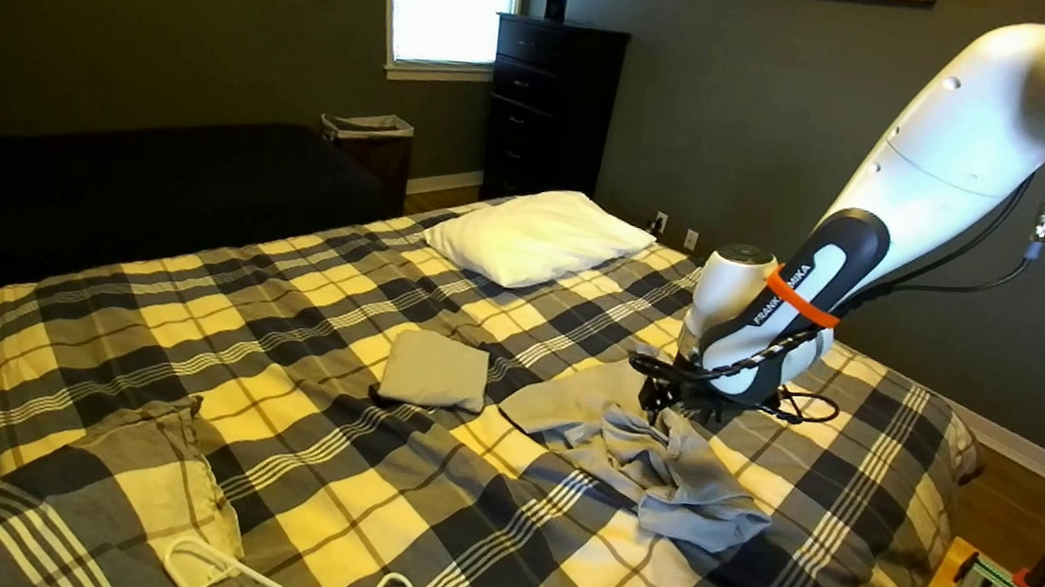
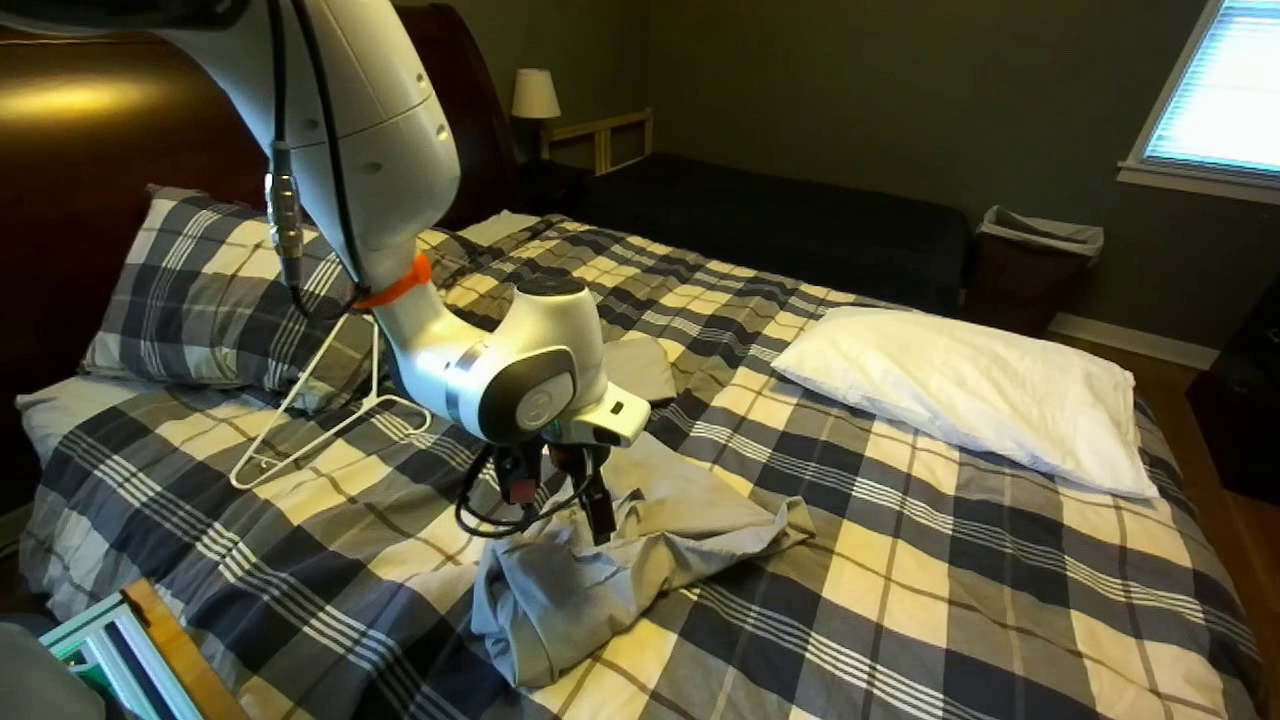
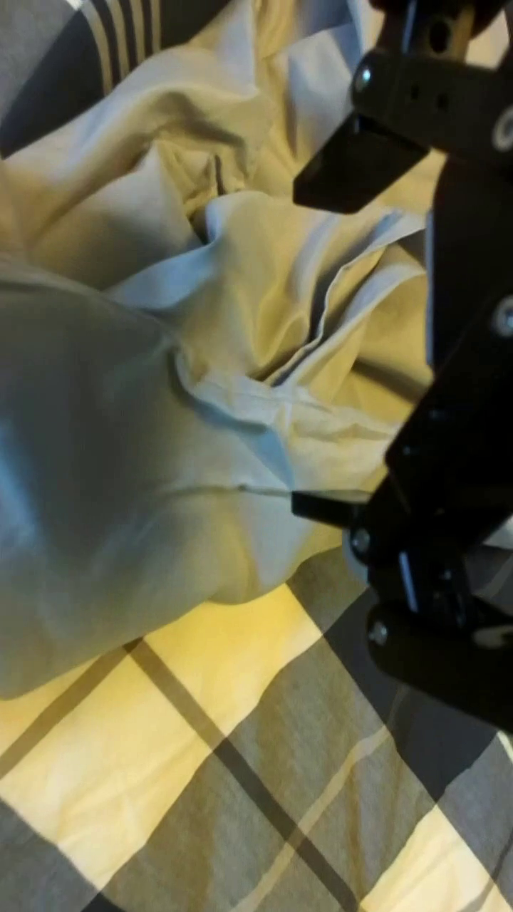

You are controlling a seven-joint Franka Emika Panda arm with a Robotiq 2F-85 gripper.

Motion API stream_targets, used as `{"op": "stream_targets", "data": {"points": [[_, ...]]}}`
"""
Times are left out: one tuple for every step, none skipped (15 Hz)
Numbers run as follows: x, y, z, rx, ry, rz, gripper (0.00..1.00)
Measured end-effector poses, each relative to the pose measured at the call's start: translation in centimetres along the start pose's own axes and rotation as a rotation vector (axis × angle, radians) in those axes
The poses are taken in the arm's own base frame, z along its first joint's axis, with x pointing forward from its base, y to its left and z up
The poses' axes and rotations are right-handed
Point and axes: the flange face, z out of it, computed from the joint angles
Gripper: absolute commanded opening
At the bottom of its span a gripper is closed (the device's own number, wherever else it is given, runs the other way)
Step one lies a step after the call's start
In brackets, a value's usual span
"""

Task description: Unfold the pillowcase

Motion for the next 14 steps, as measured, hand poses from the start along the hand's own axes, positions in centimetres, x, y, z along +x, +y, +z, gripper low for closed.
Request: {"op": "stream_targets", "data": {"points": [[0.7, -0.6, 0.1, 0.006, 0.009, -0.007, 0.78], [1.5, -1.2, 0.2, 0.010, 0.019, -0.017, 0.63], [2.3, -1.7, 0.2, 0.014, 0.031, -0.027, 0.53], [3.0, -2.2, 0.3, 0.017, 0.042, -0.035, 0.45], [3.8, -2.7, 0.4, 0.018, 0.052, -0.045, 0.39], [4.4, -3.1, 0.7, 0.020, 0.061, -0.055, 0.33], [5.1, -3.5, 1.0, 0.021, 0.068, -0.065, 0.31], [5.7, -3.9, 1.3, 0.022, 0.075, -0.071, 0.27], [6.3, -4.2, 1.6, 0.022, 0.080, -0.077, 0.28], [6.8, -4.5, 2.0, 0.022, 0.085, -0.082, 0.29], [7.3, -4.8, 2.4, 0.023, 0.089, -0.085, 0.35], [7.7, -5.1, 2.8, 0.023, 0.092, -0.089, 0.36], [8.0, -5.3, 3.2, 0.023, 0.094, -0.092, 0.39], [8.3, -5.6, 3.6, 0.023, 0.095, -0.094, 0.44]]}}
